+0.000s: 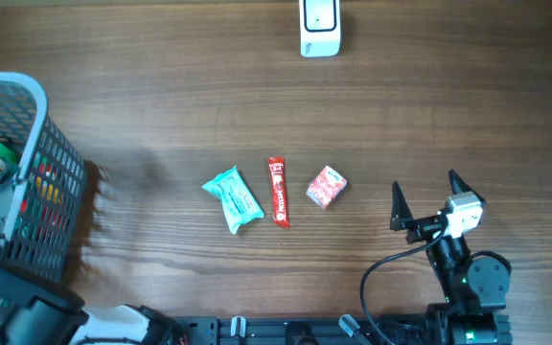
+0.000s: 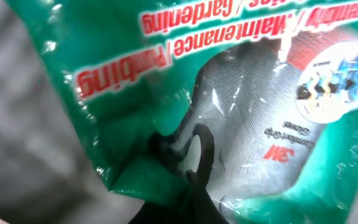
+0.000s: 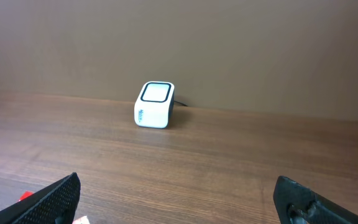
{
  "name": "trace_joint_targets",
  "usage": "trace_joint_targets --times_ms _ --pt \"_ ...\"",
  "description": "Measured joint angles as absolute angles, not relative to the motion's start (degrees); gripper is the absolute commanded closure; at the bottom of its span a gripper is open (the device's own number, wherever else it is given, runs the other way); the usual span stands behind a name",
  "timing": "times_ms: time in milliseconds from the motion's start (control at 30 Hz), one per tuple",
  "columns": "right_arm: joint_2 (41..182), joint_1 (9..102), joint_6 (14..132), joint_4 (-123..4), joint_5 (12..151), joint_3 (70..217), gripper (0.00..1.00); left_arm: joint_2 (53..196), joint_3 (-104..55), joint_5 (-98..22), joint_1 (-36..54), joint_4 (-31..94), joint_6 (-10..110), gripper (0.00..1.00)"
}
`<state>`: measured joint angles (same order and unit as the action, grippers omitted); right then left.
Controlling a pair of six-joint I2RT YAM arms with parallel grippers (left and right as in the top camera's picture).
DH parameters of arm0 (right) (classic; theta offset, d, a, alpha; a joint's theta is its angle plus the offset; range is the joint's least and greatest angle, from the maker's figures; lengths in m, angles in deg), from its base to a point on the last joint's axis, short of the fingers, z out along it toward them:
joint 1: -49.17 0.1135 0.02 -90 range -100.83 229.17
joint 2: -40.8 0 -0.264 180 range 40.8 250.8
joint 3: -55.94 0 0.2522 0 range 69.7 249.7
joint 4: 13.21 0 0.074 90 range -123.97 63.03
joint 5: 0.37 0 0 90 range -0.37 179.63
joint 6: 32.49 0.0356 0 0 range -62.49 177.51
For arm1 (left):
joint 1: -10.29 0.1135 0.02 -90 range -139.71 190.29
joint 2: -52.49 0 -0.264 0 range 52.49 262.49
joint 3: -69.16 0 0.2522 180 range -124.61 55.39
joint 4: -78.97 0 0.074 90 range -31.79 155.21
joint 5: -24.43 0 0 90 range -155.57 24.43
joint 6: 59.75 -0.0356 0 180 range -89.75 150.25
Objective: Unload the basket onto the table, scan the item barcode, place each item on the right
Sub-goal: 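Grasp the green 3M gloves pack in the basket with the left gripper, then lift the gloves pack out and carry it right of the Kleenex pack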
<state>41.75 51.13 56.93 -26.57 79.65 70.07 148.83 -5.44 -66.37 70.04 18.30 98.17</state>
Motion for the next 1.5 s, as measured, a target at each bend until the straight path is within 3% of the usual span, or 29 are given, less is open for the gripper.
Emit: trace_joint_targets --times_ms 267,700,1200,1300,1500 --pt "41.8 51.1 56.9 -26.6 79.6 70.1 0.0 135.0 -5.0 -58.3 70.0 22.7 86.8 0.96" --pt "41.8 51.1 56.9 -26.6 79.6 70.1 0.0 103.7 -5.0 -53.6 66.5 20.7 78.7 0.96" --pt "41.8 51.1 56.9 -26.6 79.6 70.1 0.0 112.7 -9.2 -59.2 68.0 27.9 78.6 0.96" --pt "41.8 51.1 56.9 -26.6 79.6 70.1 0.0 116.2 -17.0 -53.0 68.1 28.1 78.7 0.96" --pt "41.8 51.1 56.9 -26.6 79.6 70.1 0.0 118.6 -32.7 -26.0 64.4 36.6 78.0 0.96"
